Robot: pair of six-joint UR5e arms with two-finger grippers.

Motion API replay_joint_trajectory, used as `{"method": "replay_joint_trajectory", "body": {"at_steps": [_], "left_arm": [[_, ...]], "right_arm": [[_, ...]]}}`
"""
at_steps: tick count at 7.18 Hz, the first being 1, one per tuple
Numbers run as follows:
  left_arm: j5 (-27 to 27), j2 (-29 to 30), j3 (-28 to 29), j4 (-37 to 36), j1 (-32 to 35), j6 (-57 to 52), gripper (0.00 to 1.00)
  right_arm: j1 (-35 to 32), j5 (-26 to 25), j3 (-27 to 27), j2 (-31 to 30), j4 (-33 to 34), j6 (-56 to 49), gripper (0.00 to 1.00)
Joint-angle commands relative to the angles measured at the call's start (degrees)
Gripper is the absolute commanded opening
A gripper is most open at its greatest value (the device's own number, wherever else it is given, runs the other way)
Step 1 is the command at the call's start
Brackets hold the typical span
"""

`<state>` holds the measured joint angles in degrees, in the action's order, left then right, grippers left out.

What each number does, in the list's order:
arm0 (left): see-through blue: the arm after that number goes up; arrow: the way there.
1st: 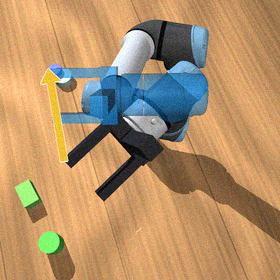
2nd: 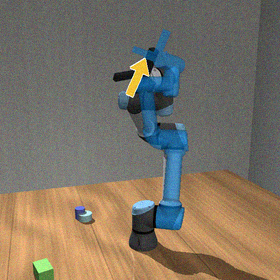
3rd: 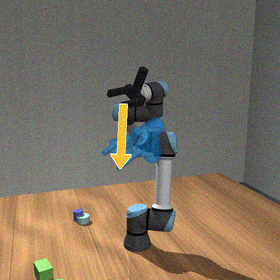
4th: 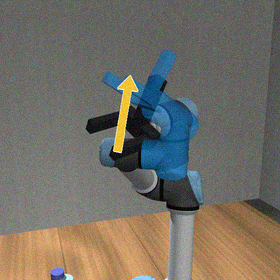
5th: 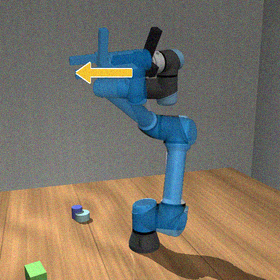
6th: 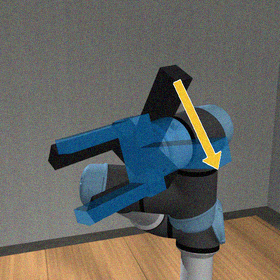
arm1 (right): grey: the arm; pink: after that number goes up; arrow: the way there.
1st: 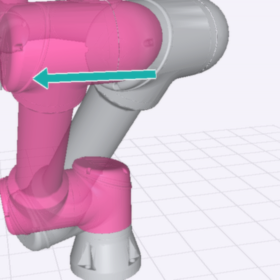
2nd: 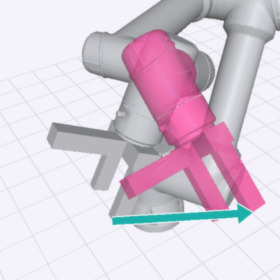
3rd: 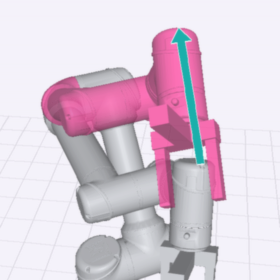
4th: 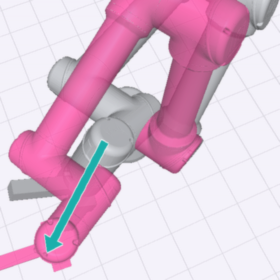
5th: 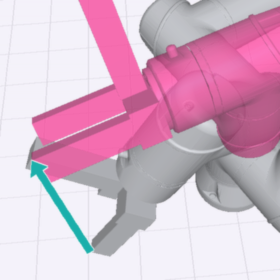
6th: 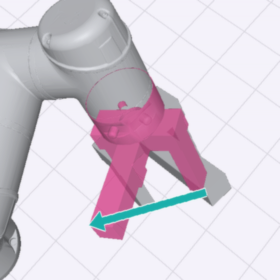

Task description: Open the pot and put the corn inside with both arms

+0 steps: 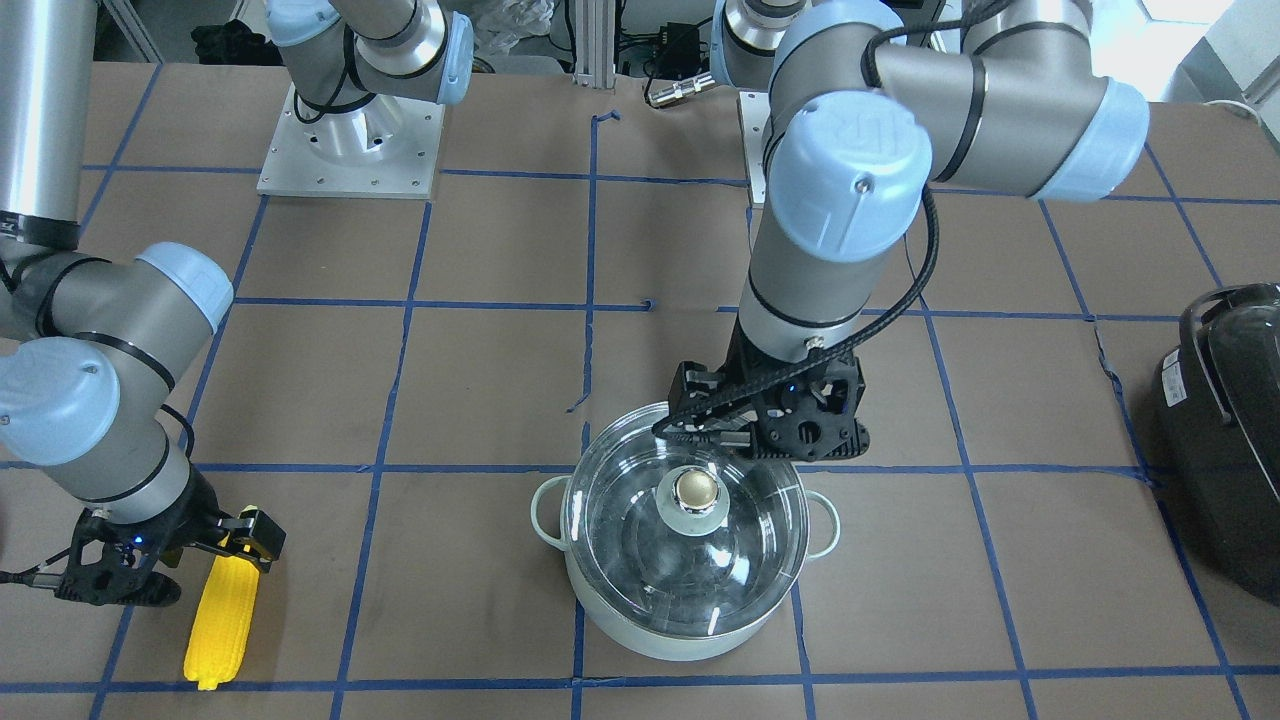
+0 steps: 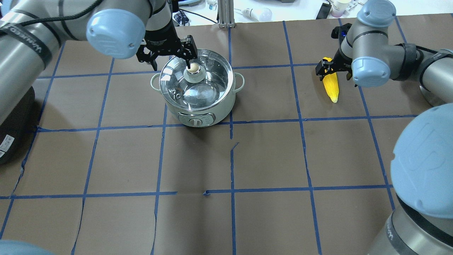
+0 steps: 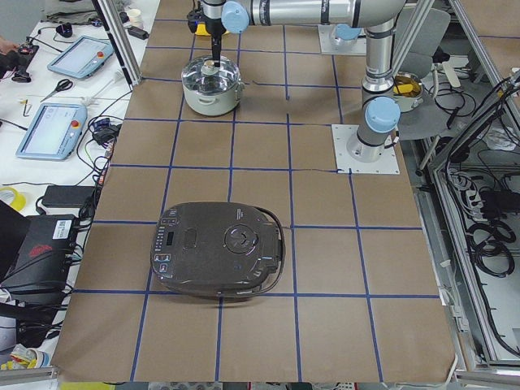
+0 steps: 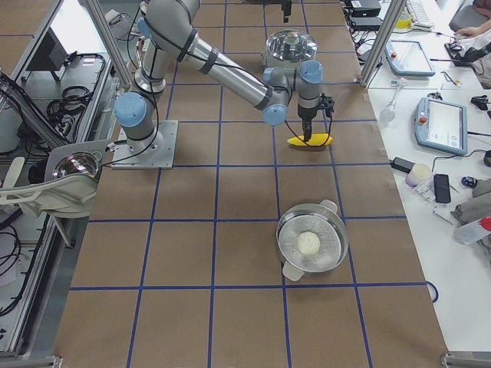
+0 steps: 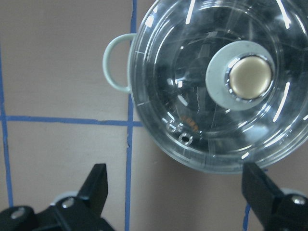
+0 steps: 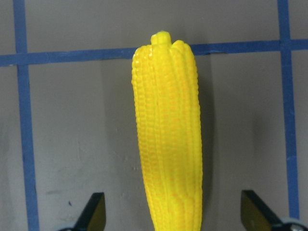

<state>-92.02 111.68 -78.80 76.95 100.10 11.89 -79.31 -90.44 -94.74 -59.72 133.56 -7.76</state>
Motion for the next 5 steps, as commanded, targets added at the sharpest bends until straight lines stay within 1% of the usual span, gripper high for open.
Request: {"method": "replay_joint_trajectory", "body": {"at_steps": [1,3,4,5], "left_arm": [[0.0,5.8,0.8,-6.7,1.5,0.0,1.0],[0.1,7.0,1.1,-6.9,1.9,0.1,1.0],[0.2,7.0,1.1,-6.9,1.9,0.1,1.0],[0.2,6.8,1.1,-6.8,1.9,0.0,1.0]], "right_arm": [[0.0,2.4,-0.3,2.4,2.2,-0.1,1.0],[0.0,1.6,0.8,4.3,2.3,-1.2,1.0],[0.0,1.6,1.6,5.4,2.3,-1.2,0.98],[0.1,1.5,2.8,6.2,2.3,-1.3,0.91]]}}
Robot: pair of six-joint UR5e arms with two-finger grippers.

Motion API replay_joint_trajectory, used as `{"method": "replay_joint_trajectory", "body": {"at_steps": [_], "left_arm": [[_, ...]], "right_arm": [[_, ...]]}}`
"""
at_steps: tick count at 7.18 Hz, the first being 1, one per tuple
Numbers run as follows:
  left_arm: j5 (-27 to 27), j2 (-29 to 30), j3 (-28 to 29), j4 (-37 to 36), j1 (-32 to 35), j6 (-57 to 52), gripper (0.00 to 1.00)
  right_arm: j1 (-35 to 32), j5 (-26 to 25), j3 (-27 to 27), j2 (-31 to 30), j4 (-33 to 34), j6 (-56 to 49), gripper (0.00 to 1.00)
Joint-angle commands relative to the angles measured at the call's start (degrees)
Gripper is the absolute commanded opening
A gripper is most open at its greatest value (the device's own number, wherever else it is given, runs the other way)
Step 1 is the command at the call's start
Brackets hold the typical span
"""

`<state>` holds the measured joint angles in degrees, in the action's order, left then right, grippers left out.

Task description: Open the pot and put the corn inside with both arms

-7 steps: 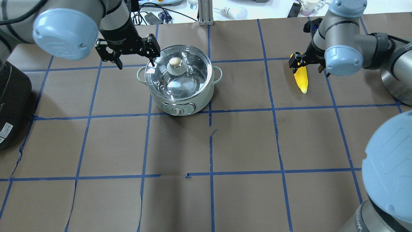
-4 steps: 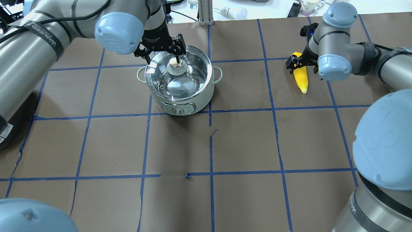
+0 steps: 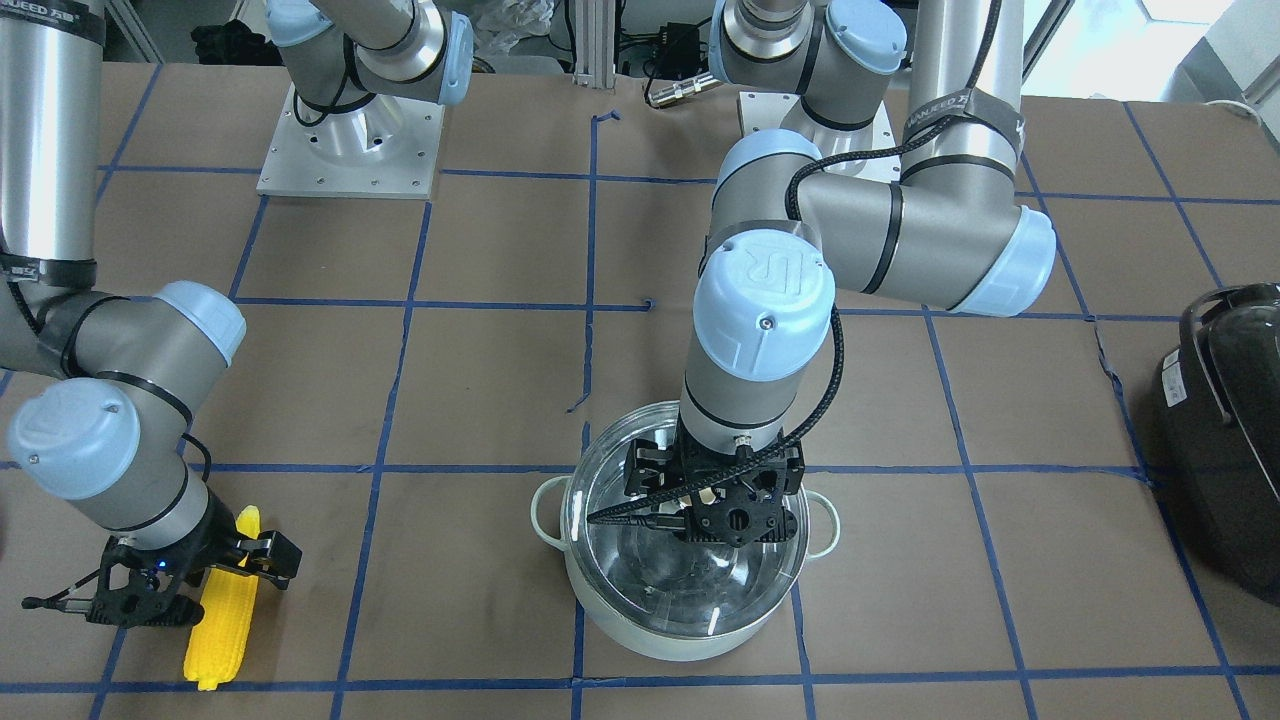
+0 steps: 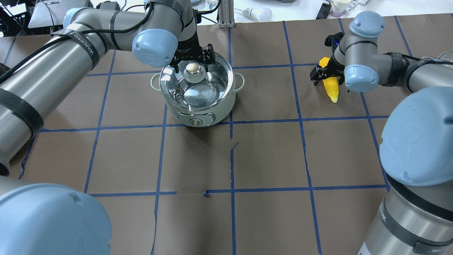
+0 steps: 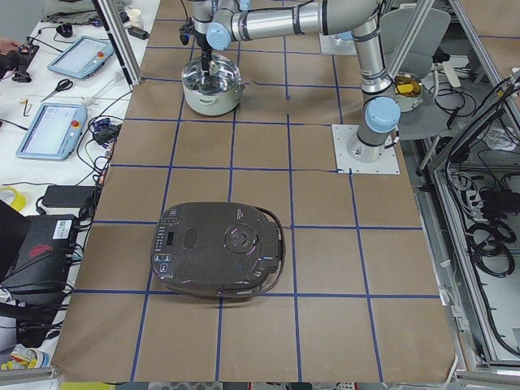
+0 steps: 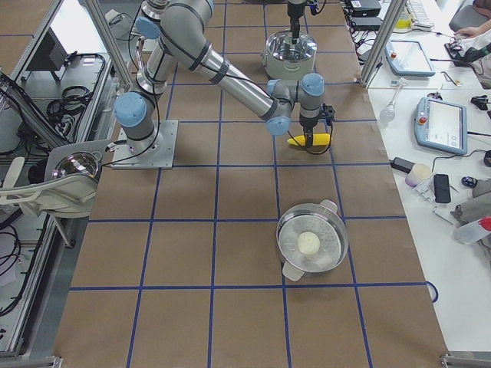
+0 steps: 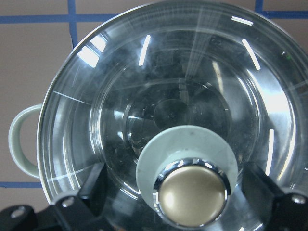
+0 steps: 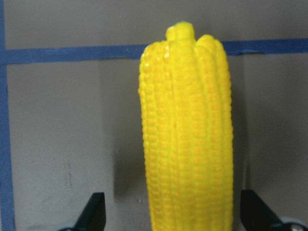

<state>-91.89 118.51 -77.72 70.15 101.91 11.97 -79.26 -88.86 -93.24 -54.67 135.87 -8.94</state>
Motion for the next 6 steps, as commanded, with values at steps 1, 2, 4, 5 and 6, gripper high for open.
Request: {"method": "replay_joint_trajectory", "body": {"at_steps": [1,2,4,5,6], "left_arm": [[0.0,-0.1,0.1,0.0,0.0,-0.1,0.93],[0.0,-0.3,0.1,0.0,0.0,-0.1,0.76],[0.0,-0.7,0.0,0.3,0.0,0.0,0.34],[0.0,-0.7,0.0,0.3,0.0,0.0,0.26],[0.3,-1.0,0.2,0.3,0.0,0.2,0.23]], "right_arm": [[0.2,-0.2,2.4,1.6,0.0,-0.1,0.6],[0.2,-0.2,2.9,1.6,0.0,0.0,0.24],[0.2,-0.2,2.9,1.2,-0.3,0.4,0.0],[0.2,0.8,2.8,0.6,-0.4,0.8,0.0],[0.1,0.8,2.8,-0.9,-1.0,0.0,0.0]]}}
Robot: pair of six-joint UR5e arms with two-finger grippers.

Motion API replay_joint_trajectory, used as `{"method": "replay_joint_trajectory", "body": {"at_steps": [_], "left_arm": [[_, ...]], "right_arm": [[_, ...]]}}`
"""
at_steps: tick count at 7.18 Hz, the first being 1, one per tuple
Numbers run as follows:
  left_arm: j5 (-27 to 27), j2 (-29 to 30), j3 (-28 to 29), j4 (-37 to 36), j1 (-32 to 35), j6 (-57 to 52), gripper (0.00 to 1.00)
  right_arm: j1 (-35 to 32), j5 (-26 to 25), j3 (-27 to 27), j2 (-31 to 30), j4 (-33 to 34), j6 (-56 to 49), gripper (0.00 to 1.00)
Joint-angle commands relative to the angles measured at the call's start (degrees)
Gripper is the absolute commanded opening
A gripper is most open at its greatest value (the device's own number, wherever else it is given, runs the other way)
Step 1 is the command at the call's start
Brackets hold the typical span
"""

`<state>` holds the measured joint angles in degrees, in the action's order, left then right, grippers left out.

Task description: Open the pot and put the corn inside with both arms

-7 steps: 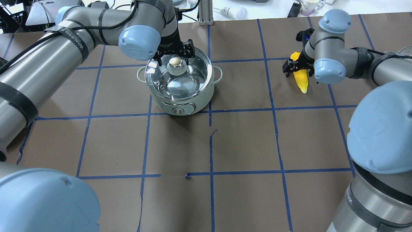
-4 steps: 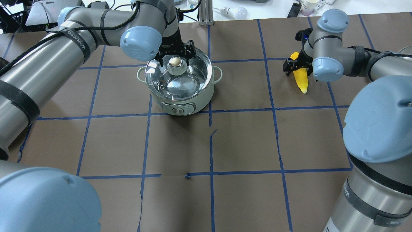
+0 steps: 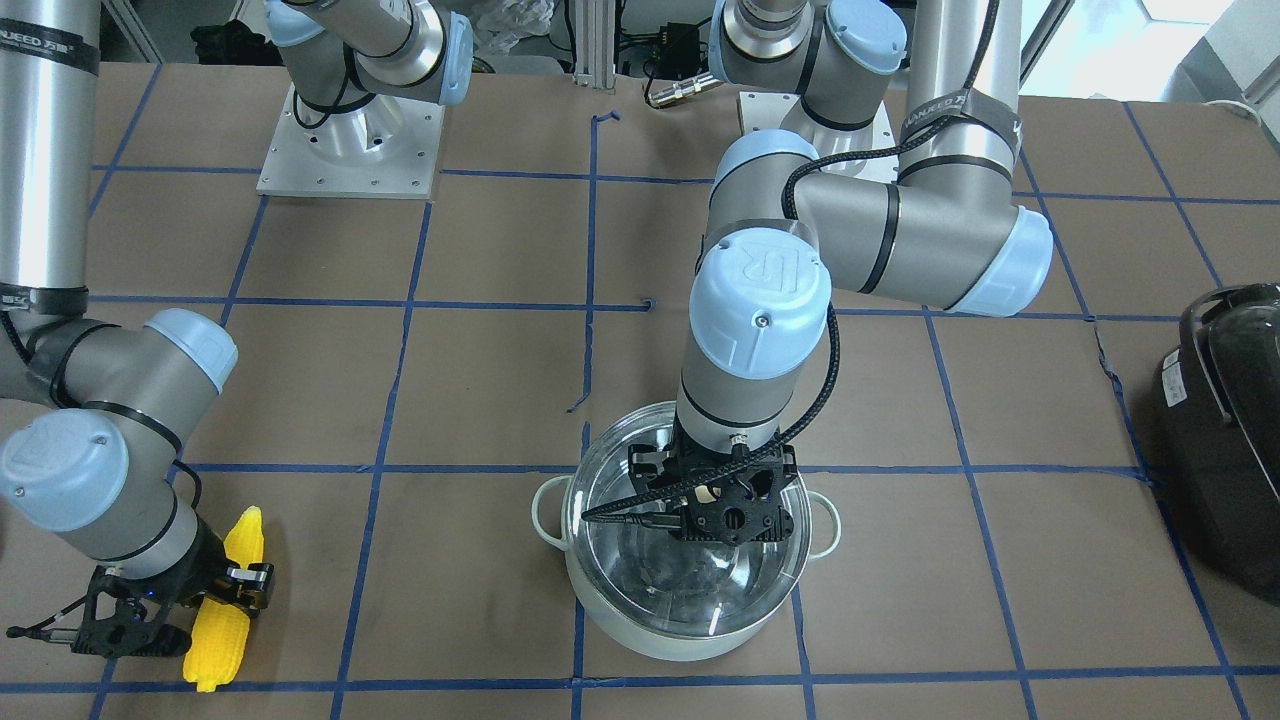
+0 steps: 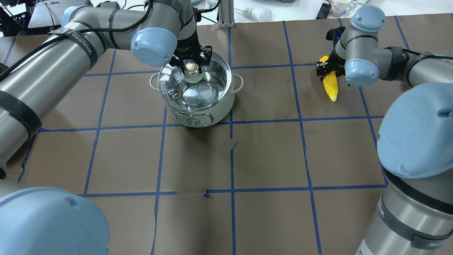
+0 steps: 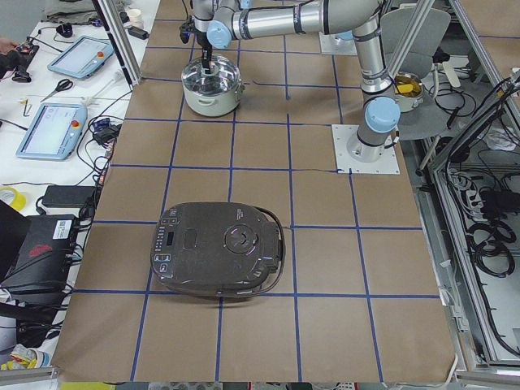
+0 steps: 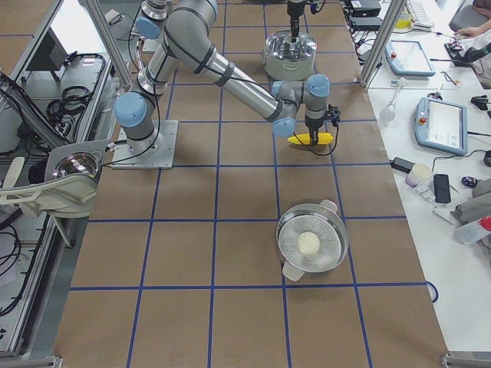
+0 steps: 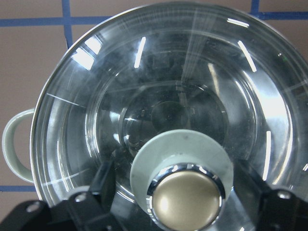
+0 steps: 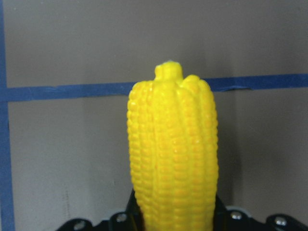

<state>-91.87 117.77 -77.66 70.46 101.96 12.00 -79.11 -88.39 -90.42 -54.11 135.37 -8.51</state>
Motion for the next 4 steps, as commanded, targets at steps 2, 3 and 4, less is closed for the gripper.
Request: {"method": "replay_joint_trajectory", "body": {"at_steps": [2,3,4], "left_arm": [[0.4,-1.6,1.2,0.0,0.0,0.6,0.14],[0.1,-2.0,3.2,0.6,-0.1,0.5,0.08],[0.1,-2.4,4.4,1.7,-1.5,0.1,0.08]], "right_arm": [[-4.4,0.0,0.2,-7.3,-7.6,4.2,0.0],[-8.6,-0.7,0.4,-10.7,-10.7,7.9,0.0],[-12.3,-0.8,1.5,-11.7,-11.5,13.4,0.0]]}}
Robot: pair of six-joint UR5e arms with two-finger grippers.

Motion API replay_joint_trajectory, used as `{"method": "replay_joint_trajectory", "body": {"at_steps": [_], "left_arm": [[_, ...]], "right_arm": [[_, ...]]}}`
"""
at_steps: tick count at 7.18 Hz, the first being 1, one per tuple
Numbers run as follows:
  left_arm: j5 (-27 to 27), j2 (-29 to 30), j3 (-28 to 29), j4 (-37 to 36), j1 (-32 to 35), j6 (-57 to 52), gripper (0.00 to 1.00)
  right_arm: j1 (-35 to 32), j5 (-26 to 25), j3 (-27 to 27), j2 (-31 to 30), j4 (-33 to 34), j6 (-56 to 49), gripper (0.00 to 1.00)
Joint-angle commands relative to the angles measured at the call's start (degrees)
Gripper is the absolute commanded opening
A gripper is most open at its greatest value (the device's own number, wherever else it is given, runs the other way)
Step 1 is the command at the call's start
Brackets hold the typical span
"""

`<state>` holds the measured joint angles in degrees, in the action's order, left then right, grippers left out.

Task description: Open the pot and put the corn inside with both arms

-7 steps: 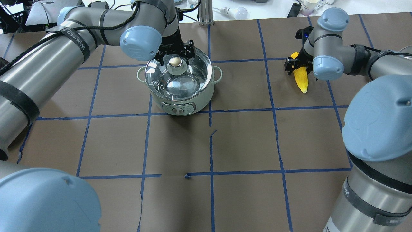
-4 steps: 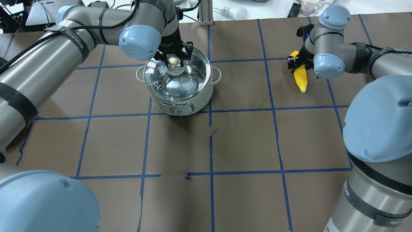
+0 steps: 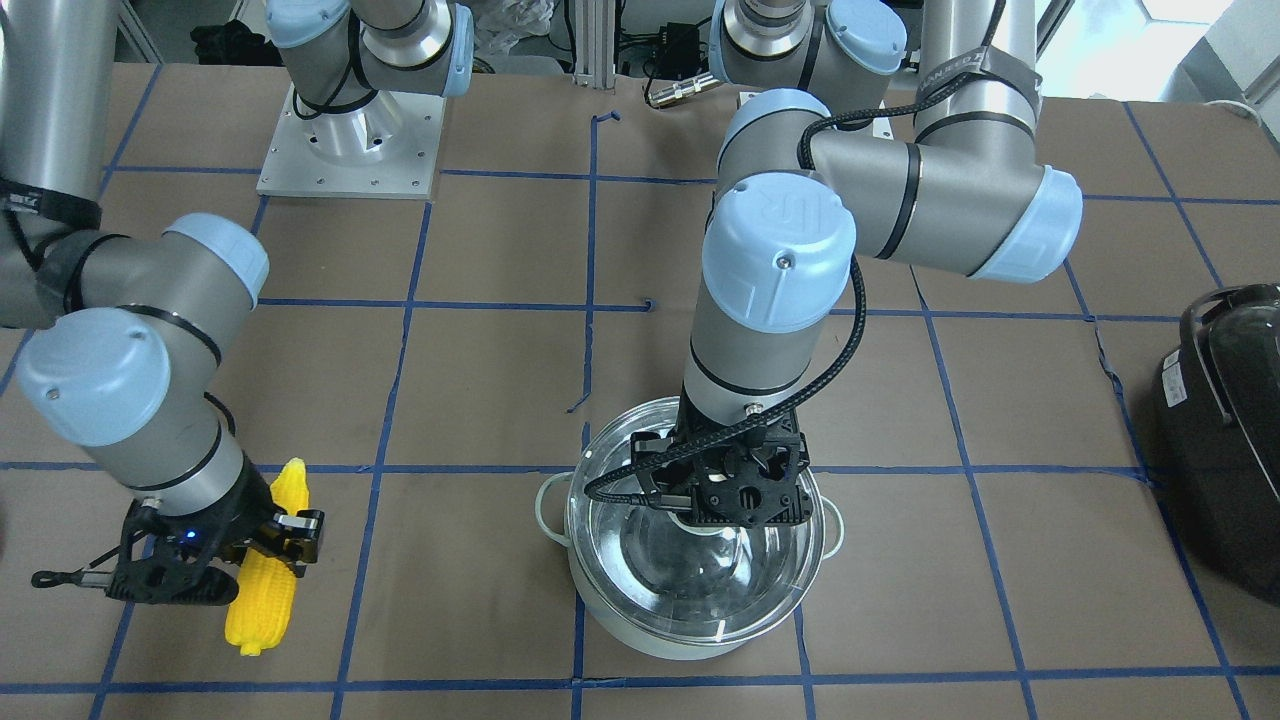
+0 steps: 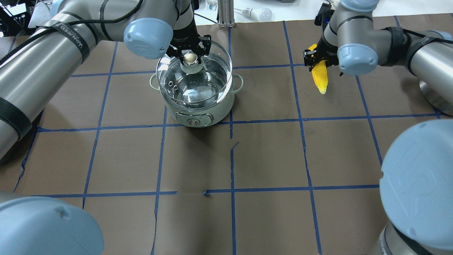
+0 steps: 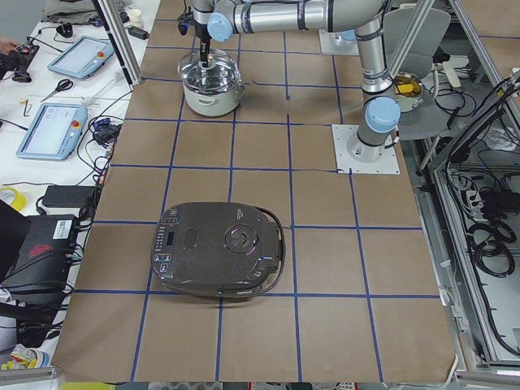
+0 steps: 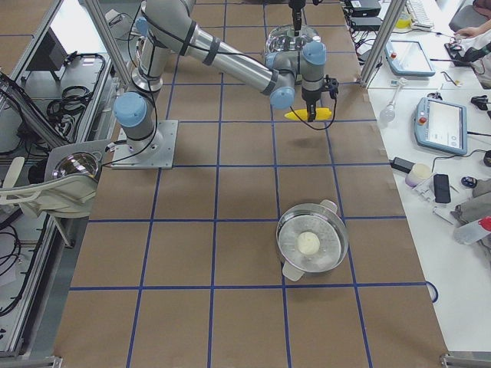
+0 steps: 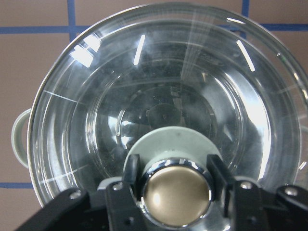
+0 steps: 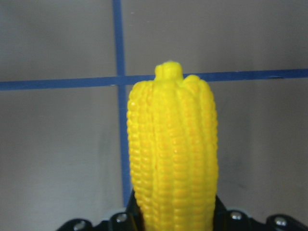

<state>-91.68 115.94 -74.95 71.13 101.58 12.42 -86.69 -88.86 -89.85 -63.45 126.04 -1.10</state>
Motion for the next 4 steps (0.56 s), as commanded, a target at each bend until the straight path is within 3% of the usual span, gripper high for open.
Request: {"method": "replay_joint_trajectory", "body": {"at_steps": [1,3,4], "left_arm": [[0.2,-1.4,1.1,3.1,-4.5,-1.2,0.05],[0.1,-3.0,0.9,6.4,-10.1,-7.7,0.0],[-0.2,-3.2,0.9,9.6,-12.9,-9.5,0.0]], "right_arm": [[-9.2,-0.9,5.3,-2.3,-7.2,9.8,0.0],[-15.7,-1.7,14.1,-1.9,-16.6,17.2,0.0],[-17.6,-1.8,14.5,-1.8,-16.6,18.7,0.0]]}}
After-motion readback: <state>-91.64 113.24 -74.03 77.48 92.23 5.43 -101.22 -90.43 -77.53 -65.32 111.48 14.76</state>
